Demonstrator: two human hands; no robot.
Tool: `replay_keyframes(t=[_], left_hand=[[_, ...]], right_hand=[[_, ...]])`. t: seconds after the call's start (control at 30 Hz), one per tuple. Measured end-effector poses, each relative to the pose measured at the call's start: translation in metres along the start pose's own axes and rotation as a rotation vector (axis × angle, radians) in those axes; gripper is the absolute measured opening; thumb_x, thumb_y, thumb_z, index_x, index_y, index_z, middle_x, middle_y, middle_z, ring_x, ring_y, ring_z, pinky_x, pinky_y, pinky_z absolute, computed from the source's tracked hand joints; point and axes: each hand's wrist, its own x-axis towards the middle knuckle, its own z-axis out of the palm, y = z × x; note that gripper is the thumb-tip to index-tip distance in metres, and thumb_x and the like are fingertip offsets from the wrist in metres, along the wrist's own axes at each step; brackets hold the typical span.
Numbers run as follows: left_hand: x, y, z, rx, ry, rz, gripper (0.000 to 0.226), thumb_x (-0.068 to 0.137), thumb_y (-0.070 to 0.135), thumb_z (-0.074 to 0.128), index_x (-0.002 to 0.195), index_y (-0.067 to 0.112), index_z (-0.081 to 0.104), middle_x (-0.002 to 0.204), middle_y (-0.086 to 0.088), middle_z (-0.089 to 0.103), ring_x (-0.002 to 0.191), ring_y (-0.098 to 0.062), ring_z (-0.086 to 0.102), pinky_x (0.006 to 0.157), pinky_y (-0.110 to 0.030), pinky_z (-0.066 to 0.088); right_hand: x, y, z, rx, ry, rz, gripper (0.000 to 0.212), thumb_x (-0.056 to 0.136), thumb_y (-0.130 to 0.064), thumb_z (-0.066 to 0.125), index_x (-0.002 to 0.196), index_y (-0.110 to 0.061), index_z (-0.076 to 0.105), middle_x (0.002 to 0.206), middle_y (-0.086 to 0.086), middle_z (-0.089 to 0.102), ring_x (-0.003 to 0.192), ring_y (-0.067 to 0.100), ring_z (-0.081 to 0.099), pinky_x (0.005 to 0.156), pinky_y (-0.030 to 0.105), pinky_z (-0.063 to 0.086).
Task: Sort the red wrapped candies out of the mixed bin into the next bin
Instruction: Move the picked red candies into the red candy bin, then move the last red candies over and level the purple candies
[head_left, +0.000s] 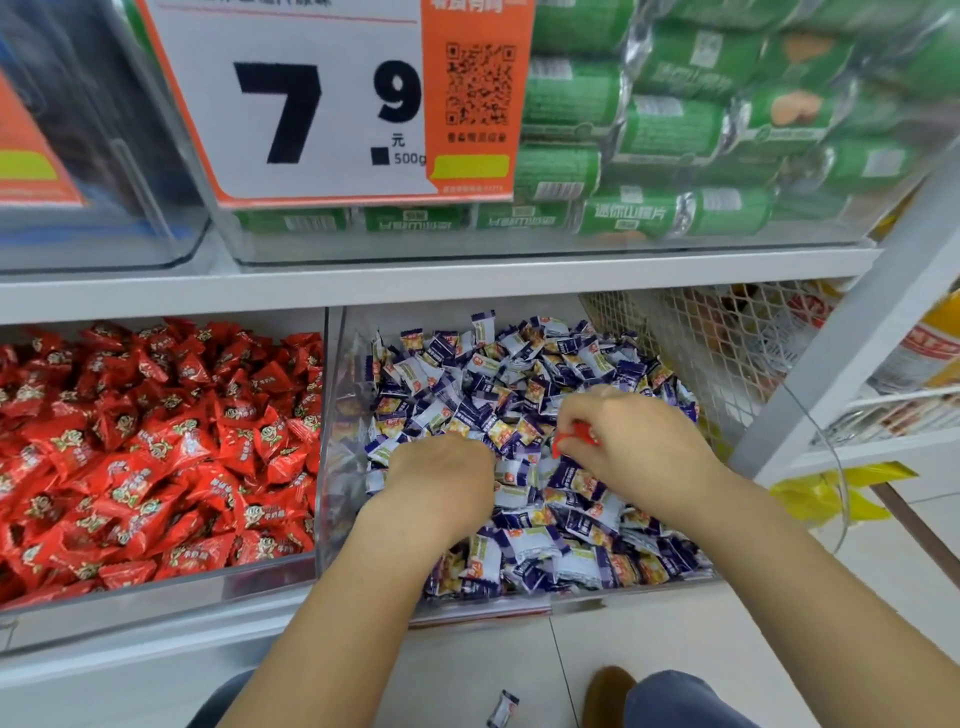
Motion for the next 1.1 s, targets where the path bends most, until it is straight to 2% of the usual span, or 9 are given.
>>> replay_keyframes(t=[0.1,0.23,0.37,0.53,0.7,0.83,0.9,1.03,1.1], left_hand=[[-0.003,-0.001,-0.008,-0.125,0.092,-0.086,0.020,0.098,0.023,0.041,0.110,0.019,0.057,0.108,-0.002,0.061,0.089,-0.023,0.057,0.072,-0.033,0.046],[-0.002,-0.006,-0.017,-0.145,0.226,-0.206,0.028,0.091,0.005,0.043,0.108,0.018,0.061,0.106,-0.007,0.065,0.088,-0.028,0.059,0.073,-0.037,0.049],[-0.001,0.005,-0.008,-0.094,0.106,-0.020,0.045,0.088,-0.003,0.043,0.120,0.023,0.062,0.120,-0.009,0.060,0.102,-0.030,0.059,0.081,-0.038,0.051],[0.029,0.007,-0.008,0.035,-0.040,0.000,0.025,0.094,0.009,0.046,0.117,0.009,0.056,0.109,-0.010,0.062,0.095,-0.027,0.059,0.074,-0.036,0.049],[0.030,0.012,-0.011,0.093,-0.087,0.061,0.063,0.089,-0.007,0.038,0.145,0.021,0.030,0.120,-0.014,0.057,0.098,-0.030,0.058,0.072,-0.038,0.051],[0.028,0.010,-0.020,0.089,-0.172,0.078,0.044,0.088,-0.001,0.043,0.122,0.026,0.049,0.121,-0.009,0.057,0.091,-0.024,0.056,0.058,-0.027,0.041],[0.027,0.006,-0.026,0.058,-0.131,0.074,0.022,0.089,0.008,0.048,0.101,0.026,0.052,0.108,-0.004,0.060,0.086,-0.020,0.053,0.060,-0.026,0.038],[0.018,-0.005,-0.033,-0.141,0.024,0.016,0.026,0.088,0.031,0.063,0.112,0.021,0.058,0.109,0.002,0.059,0.091,-0.017,0.055,0.077,-0.029,0.045],[0.009,-0.009,-0.039,-0.292,0.126,-0.017,0.027,0.088,0.034,0.064,0.111,0.020,0.058,0.111,0.001,0.060,0.083,-0.013,0.055,0.072,-0.027,0.044]], right_hand=[[-0.028,0.005,-0.009,0.272,0.226,0.139,0.008,0.089,-0.035,0.059,0.085,-0.029,0.056,0.091,-0.010,0.052,0.076,0.010,0.052,0.063,0.028,0.036],[-0.051,0.008,-0.012,0.455,0.401,0.252,0.009,0.087,-0.028,0.064,0.082,-0.025,0.057,0.095,-0.008,0.059,0.080,0.013,0.049,0.065,0.028,0.025],[-0.051,0.012,-0.013,0.476,0.384,0.286,0.012,0.087,-0.032,0.062,0.080,-0.025,0.055,0.076,-0.008,0.057,0.064,0.011,0.044,0.058,0.033,0.025],[-0.055,0.018,-0.012,0.502,0.298,0.281,0.012,0.089,-0.033,0.060,0.083,-0.024,0.057,0.066,-0.009,0.053,0.055,0.003,0.043,0.052,0.026,0.028],[-0.060,0.024,-0.006,0.446,0.193,0.260,0.013,0.090,-0.032,0.060,0.083,-0.023,0.055,0.055,-0.009,0.043,0.049,0.002,0.038,0.045,0.018,0.022],[-0.059,0.027,-0.008,0.470,0.193,0.255,0.012,0.090,-0.032,0.061,0.084,-0.022,0.055,0.055,-0.009,0.041,0.053,0.001,0.038,0.046,0.018,0.022],[-0.058,0.027,-0.009,0.481,0.201,0.254,0.012,0.090,-0.032,0.061,0.083,-0.023,0.055,0.058,-0.010,0.044,0.056,0.001,0.041,0.048,0.020,0.026],[-0.056,0.027,-0.015,0.482,0.231,0.243,0.012,0.090,-0.033,0.060,0.084,-0.023,0.057,0.062,-0.011,0.048,0.058,0.001,0.043,0.049,0.018,0.027],[-0.057,0.025,-0.018,0.474,0.242,0.233,0.012,0.090,-0.033,0.060,0.085,-0.022,0.057,0.065,-0.010,0.050,0.059,0.001,0.043,0.049,0.017,0.027]])
